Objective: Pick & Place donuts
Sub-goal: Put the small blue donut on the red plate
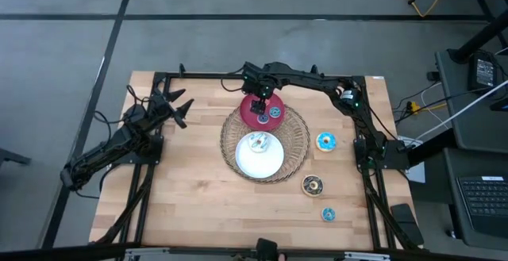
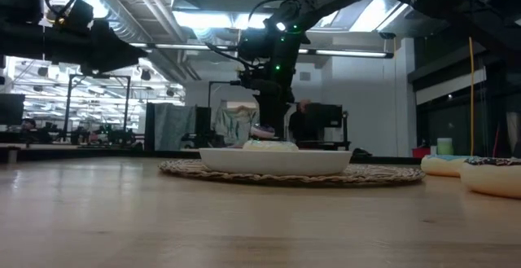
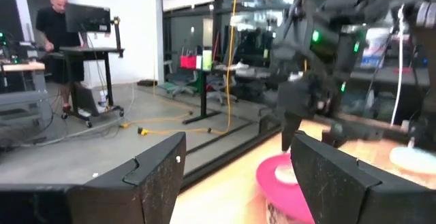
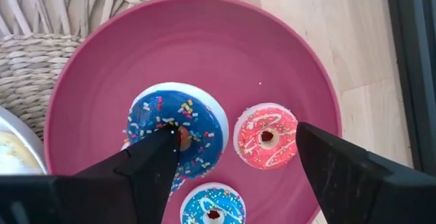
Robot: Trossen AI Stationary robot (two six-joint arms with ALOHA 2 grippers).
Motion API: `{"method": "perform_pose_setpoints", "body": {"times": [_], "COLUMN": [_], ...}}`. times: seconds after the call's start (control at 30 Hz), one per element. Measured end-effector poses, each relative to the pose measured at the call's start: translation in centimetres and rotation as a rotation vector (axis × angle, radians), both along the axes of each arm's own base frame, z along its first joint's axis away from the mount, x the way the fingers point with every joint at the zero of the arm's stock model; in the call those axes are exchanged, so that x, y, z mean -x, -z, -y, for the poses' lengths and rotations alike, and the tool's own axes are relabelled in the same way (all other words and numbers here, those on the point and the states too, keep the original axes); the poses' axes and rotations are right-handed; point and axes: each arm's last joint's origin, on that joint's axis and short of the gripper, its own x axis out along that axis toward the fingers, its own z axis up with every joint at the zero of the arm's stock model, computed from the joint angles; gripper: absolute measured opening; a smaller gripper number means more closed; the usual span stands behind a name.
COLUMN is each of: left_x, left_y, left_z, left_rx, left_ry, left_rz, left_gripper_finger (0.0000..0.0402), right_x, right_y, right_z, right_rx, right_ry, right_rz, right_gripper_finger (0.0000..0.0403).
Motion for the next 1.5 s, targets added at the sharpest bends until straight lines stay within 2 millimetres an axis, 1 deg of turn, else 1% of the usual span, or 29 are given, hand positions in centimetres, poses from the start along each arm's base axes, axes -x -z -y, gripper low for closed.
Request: {"method": "perform_pose_setpoints", "body": {"times": [0.07, 0.13, 0.33, 0.4, 0.53, 0.63, 0.77, 0.93, 1.03, 1.2, 1.37, 1.5], "left_x": [0.0, 0.1, 0.1, 0.1, 0.0, -0.1, -0.5, -1.5, -2.4, -4.0, -5.7, -7.1], "left_y": [-0.3, -0.6, -0.8, -0.7, -0.9, -1.8, -2.8, -3.8, -4.2, -3.8, -3.3, -3.3], "left_z": [0.0, 0.1, 0.1, 0.0, 0.1, 0.1, -0.2, -1.1, -1.8, -3.1, -4.1, -4.9], "left_rx": [0.028, 0.103, 0.419, 0.495, 0.477, 0.481, 0.565, 0.7, 0.768, 0.943, 1.038, 1.067], "left_ry": [0.01, 0.03, 0.095, 0.09, 0.129, 0.149, 0.121, 0.038, -0.02, -0.07, -0.016, 0.07], "left_rz": [0.062, 0.172, 0.489, 0.561, 0.53, 0.524, 0.467, 0.389, 0.39, 0.426, 0.502, 0.564], "left_gripper_finger": [0.0256, 0.0256, 0.0256, 0.0256, 0.0256, 0.0256, 0.0256, 0.0255, 0.0255, 0.0255, 0.0255, 0.0255], "right_x": [0.0, 0.0, 0.0, 0.0, -0.1, -0.1, -0.1, -0.2, -0.5, -1.0, -1.3, -1.3], "right_y": [0.0, 0.0, 0.0, 0.0, 0.0, 0.0, 0.0, -0.2, -1.2, -4.5, -7.6, -9.0], "right_z": [0.0, 0.0, 0.0, 0.0, -0.2, -0.3, -0.3, -0.3, -0.2, 0.1, 0.2, 0.3], "right_rx": [0.0, 0.0, 0.003, 0.003, -0.054, -0.085, -0.087, -0.085, -0.072, -0.03, 0.02, 0.06], "right_ry": [0.0, 0.0, -0.015, -0.024, -0.03, -0.023, -0.025, -0.024, -0.026, -0.03, -0.031, -0.023], "right_rz": [0.0, 0.0, 0.001, 0.001, 0.025, 0.038, 0.038, 0.041, 0.071, 0.164, 0.252, 0.284], "right_gripper_finger": [0.0291, 0.0291, 0.0291, 0.0291, 0.0292, 0.0292, 0.0291, 0.0291, 0.0291, 0.0291, 0.0291, 0.0291]}}
